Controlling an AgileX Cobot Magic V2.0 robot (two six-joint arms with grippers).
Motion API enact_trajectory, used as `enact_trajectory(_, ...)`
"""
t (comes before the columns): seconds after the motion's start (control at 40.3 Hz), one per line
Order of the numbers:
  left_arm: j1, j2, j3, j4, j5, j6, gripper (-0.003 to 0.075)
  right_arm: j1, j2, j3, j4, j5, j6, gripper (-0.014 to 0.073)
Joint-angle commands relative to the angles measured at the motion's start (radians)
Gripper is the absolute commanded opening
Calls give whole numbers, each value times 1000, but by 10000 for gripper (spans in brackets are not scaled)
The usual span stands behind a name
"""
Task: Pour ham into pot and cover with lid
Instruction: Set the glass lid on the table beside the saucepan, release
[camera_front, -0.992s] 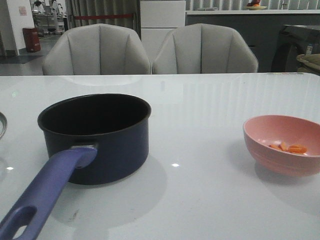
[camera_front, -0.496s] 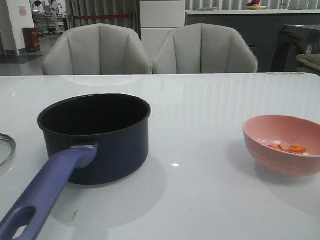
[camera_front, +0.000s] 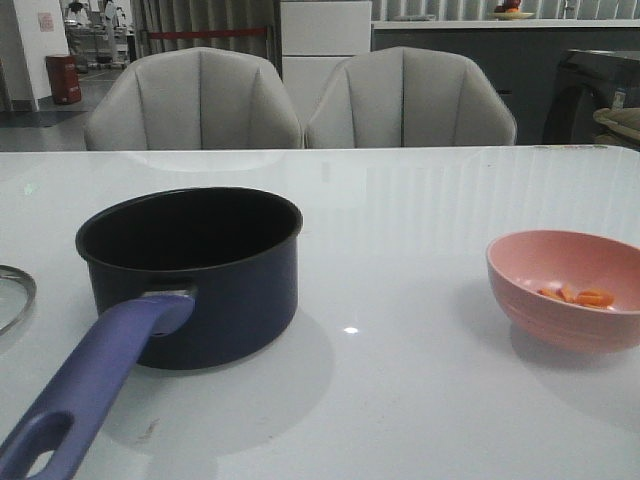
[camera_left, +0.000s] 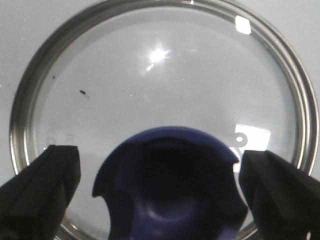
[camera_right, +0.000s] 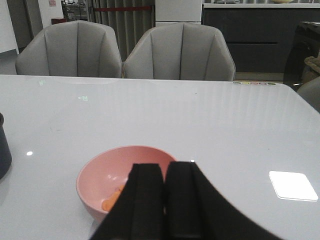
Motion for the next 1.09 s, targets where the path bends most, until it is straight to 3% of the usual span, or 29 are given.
enact_trajectory(0.0, -6, -77, -41, -17, 11, 0, 622, -6, -21, 11, -7, -84, -3, 141)
enact_trajectory(0.273, -20, -269, -5, -17, 11, 2, 545, -6, -21, 11, -7, -84, -3, 141)
enact_trajectory(0.645, -20, -705, 261, -88, -242, 2, 417, -6, -21, 11, -7, -84, -3, 141)
enact_trajectory(0.893, -52, -931, 369, -115, -280, 2, 377, -6, -21, 11, -7, -84, -3, 141)
enact_trajectory(1.067, -116, -1083, 458, -52, -327, 2, 372, -6, -21, 11, -7, -84, -3, 141)
